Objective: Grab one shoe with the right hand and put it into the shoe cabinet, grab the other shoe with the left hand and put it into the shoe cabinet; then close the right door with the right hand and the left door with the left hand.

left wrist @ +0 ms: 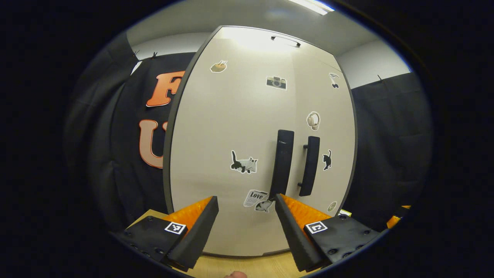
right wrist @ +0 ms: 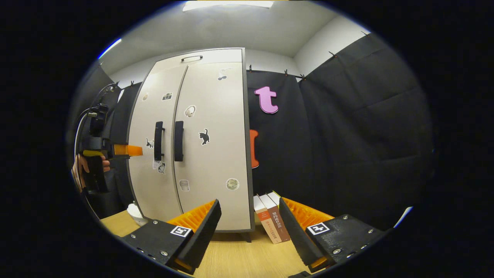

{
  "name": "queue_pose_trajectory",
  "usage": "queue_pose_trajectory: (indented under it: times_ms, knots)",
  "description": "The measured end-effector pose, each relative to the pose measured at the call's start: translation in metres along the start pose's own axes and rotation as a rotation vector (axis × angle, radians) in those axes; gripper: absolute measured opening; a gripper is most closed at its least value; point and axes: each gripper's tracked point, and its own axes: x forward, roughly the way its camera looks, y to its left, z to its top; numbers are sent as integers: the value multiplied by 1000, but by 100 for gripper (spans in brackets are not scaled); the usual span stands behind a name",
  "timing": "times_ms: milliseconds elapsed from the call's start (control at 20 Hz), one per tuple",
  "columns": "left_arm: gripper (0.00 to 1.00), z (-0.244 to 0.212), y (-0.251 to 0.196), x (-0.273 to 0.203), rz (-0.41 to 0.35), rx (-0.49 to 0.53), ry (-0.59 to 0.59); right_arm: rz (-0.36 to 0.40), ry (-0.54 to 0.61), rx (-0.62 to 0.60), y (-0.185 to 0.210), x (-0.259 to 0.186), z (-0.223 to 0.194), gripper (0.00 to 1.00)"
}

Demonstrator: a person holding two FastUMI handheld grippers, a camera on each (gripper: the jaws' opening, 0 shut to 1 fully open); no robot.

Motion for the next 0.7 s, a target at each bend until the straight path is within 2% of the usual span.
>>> queue_pose_trajectory:
  times_ms: [100, 150, 300, 700]
  knots:
    - [94, -12, 9, -28, 25, 22, -7, 17, -8, 11, 5, 0, 1, 93]
    - [96, -20, 13, -43, 40, 22, -4, 22, -9, 11, 6, 0, 1, 93]
    - [96, -50, 25, -83, 86, -14, 32, 40, -1, 15, 10, -3, -4, 93]
    - [97, -79, 37, -133, 166, -38, 17, 78, 53, 42, 18, -7, -35, 93]
